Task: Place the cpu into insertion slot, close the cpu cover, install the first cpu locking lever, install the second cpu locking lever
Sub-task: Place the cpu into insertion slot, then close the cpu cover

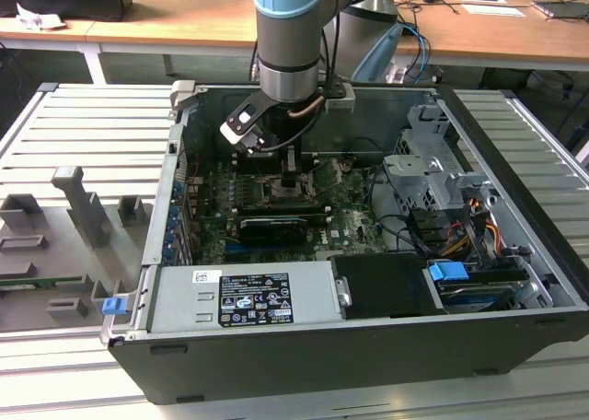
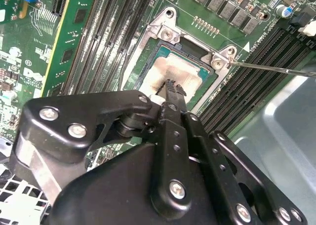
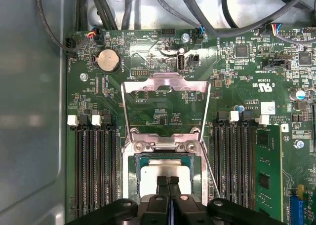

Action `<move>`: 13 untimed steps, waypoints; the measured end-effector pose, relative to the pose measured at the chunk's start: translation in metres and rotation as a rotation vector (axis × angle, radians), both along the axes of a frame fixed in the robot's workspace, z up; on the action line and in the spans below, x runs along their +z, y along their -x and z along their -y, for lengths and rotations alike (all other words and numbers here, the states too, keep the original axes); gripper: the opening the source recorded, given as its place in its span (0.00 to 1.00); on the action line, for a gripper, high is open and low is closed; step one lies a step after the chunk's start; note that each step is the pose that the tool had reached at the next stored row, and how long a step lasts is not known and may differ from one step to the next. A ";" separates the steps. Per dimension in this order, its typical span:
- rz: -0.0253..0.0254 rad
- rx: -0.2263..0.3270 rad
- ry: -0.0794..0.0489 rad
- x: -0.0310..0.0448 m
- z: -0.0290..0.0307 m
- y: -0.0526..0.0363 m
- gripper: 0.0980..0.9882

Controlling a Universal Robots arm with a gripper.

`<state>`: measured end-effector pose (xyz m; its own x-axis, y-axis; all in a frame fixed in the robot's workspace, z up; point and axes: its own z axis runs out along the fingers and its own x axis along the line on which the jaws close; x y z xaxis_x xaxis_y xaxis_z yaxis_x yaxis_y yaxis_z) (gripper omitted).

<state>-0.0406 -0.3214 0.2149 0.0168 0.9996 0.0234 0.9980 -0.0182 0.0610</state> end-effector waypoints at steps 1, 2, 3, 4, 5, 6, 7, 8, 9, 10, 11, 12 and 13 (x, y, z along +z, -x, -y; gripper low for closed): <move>0.0000 0.000 0.000 0.0002 0.0000 0.0000 0.01; 0.0001 0.000 0.000 0.0003 0.0000 0.0000 0.01; 0.0000 0.000 0.000 0.0006 0.0000 0.0000 0.01; -0.0001 0.000 0.000 0.0008 0.0000 0.0000 0.01; 0.0001 0.000 0.000 0.0014 0.0000 0.0000 0.01; -0.0001 0.000 0.000 0.0020 0.0000 0.0000 0.01; -0.0001 0.000 0.000 0.0027 0.0000 0.0000 0.01; 0.0000 0.000 0.000 0.0030 0.0000 0.0000 0.01; 0.0001 0.000 0.000 0.0033 0.0000 0.0000 0.01; 0.0000 0.000 0.000 0.0038 0.0000 0.0000 0.01; 0.0001 0.000 0.000 0.0042 0.0000 0.0000 0.01; 0.0000 0.000 0.000 0.0045 0.0000 0.0000 0.01; -0.0001 0.000 0.000 0.0051 0.0000 0.0000 0.01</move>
<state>-0.0407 -0.3215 0.2201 0.0170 0.9996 0.0232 0.9980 -0.0183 0.0609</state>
